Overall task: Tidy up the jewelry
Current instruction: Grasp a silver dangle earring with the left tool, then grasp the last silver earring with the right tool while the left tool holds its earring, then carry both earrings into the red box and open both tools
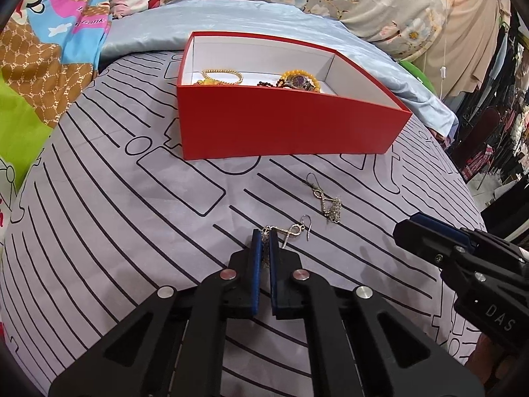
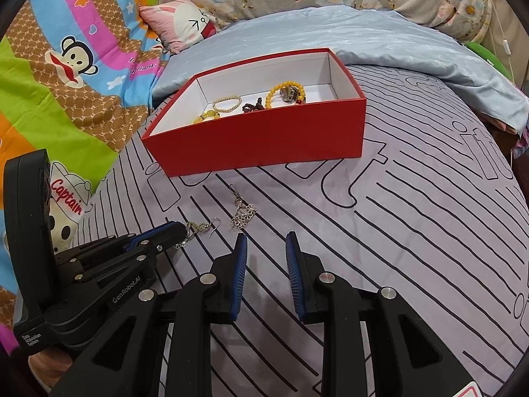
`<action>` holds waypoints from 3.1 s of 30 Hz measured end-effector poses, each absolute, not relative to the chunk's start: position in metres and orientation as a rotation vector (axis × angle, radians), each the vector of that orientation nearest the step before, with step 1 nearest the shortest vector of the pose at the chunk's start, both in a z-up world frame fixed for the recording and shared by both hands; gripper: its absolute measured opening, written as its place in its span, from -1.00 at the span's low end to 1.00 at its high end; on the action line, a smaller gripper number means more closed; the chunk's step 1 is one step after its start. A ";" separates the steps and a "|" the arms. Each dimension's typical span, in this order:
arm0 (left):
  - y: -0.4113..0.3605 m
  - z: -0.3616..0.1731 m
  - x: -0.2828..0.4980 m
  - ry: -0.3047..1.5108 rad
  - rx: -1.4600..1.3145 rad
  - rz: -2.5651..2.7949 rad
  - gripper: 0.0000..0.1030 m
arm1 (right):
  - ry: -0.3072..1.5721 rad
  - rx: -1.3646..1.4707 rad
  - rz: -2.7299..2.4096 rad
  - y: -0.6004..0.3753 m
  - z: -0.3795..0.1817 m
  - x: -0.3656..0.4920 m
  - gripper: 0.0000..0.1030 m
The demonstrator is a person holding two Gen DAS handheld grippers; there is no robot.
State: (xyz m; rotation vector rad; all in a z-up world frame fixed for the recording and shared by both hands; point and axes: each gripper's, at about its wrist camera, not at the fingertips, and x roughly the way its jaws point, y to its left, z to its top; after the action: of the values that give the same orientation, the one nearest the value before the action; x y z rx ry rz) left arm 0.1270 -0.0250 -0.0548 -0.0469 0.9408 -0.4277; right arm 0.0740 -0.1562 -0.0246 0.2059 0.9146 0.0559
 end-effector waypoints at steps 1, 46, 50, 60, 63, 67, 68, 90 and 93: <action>-0.023 -0.054 0.127 0.940 -0.055 -0.427 -0.94 | 0.916 0.206 0.058 -0.156 -0.025 0.075 -0.53; 0.007 0.018 0.124 0.827 -0.156 -0.458 -0.95 | 0.801 0.186 0.076 -0.154 0.019 0.087 -0.95; 0.003 0.038 0.125 0.792 -0.151 -0.479 -0.95 | 0.751 0.190 0.079 -0.162 0.043 0.084 -0.95; -0.015 0.088 0.148 0.671 -0.134 -0.506 -0.95 | 0.667 0.173 0.079 -0.175 0.084 0.114 -0.95; -0.022 0.095 0.166 0.653 -0.134 -0.503 -0.95 | 0.663 0.174 0.086 -0.176 0.087 0.132 -0.95; -0.032 0.095 0.187 0.649 -0.134 -0.498 -0.95 | 0.678 0.182 0.098 -0.175 0.084 0.156 -0.95; -0.034 0.092 0.193 0.654 -0.131 -0.495 -0.95 | 0.684 0.183 0.102 -0.175 0.081 0.162 -0.95; -0.047 0.030 0.247 0.776 -0.106 -0.459 -0.95 | 0.808 0.193 0.125 -0.164 0.021 0.216 -0.94; -0.048 0.024 0.251 0.790 -0.106 -0.457 -0.95 | 0.816 0.193 0.120 -0.164 0.015 0.218 -0.93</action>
State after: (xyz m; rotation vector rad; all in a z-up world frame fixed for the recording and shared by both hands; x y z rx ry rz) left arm 0.2512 -0.0476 0.0240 -0.1058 0.7900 -0.4574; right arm 0.2175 -0.1638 0.0153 0.1927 0.8164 0.1204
